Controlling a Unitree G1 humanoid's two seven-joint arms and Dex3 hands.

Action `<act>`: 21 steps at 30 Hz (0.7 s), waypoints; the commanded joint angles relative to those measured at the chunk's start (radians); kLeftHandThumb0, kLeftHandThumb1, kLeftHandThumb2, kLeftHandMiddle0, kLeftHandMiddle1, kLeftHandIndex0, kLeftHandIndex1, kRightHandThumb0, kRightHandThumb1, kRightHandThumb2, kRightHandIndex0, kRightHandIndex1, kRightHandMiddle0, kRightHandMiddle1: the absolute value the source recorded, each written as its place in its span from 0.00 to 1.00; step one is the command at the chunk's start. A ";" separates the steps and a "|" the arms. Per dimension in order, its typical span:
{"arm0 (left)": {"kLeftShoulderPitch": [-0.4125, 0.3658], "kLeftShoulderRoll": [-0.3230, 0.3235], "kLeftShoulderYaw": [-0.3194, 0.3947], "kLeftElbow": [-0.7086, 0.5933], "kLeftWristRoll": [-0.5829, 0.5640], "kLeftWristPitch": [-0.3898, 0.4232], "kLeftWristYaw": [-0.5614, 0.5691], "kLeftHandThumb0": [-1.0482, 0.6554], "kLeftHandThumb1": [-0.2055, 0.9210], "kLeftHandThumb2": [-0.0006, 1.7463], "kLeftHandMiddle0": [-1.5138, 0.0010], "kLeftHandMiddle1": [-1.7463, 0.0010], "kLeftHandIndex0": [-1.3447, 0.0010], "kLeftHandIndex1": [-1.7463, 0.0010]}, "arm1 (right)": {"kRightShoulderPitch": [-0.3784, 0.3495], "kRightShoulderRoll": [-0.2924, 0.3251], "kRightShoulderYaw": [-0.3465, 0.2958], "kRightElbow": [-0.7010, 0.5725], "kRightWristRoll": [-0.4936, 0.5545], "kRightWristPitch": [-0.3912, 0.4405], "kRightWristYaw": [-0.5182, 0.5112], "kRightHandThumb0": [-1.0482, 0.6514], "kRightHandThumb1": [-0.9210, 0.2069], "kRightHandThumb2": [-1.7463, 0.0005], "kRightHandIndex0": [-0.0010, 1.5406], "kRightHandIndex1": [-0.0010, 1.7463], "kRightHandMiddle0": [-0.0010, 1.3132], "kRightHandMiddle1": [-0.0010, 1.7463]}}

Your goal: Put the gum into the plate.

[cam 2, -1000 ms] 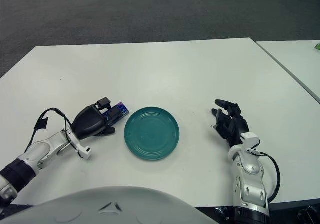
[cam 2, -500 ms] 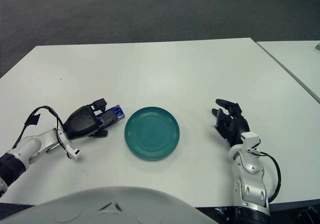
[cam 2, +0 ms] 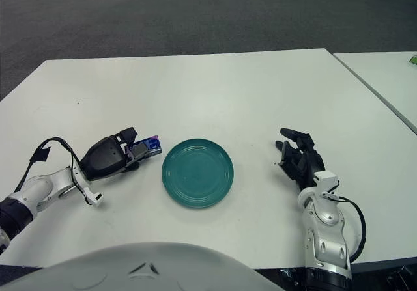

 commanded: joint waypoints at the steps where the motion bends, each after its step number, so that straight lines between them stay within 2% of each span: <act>1: 0.049 -0.051 0.090 -0.065 -0.093 0.064 0.025 0.17 1.00 0.32 0.82 0.31 0.96 0.20 | 0.007 0.005 0.006 0.026 -0.003 0.026 0.001 0.14 0.00 0.54 0.16 0.30 0.00 0.58; 3: 0.073 -0.074 0.124 -0.123 -0.130 0.092 -0.003 0.15 1.00 0.32 0.83 0.35 0.97 0.22 | 0.006 0.005 0.007 0.026 -0.004 0.026 0.001 0.14 0.00 0.54 0.16 0.30 0.00 0.58; 7: 0.138 -0.175 0.204 -0.341 -0.212 0.217 -0.120 0.09 1.00 0.24 0.89 0.43 0.99 0.24 | 0.006 0.007 0.010 0.026 -0.007 0.026 -0.002 0.15 0.00 0.54 0.16 0.30 0.00 0.58; 10: 0.161 -0.211 0.226 -0.407 -0.235 0.254 -0.166 0.07 1.00 0.22 0.92 0.45 1.00 0.23 | 0.004 0.007 0.012 0.027 -0.008 0.025 -0.002 0.15 0.00 0.54 0.16 0.30 0.00 0.58; 17: 0.203 -0.261 0.282 -0.513 -0.326 0.279 -0.288 0.01 1.00 0.21 0.97 0.49 1.00 0.17 | -0.003 0.007 0.013 0.045 -0.006 0.020 0.001 0.16 0.00 0.54 0.16 0.30 0.00 0.58; 21: 0.208 -0.258 0.306 -0.558 -0.380 0.245 -0.354 0.00 1.00 0.21 0.99 0.51 1.00 0.17 | -0.005 0.003 0.012 0.057 -0.007 0.013 0.003 0.16 0.00 0.54 0.15 0.29 0.00 0.57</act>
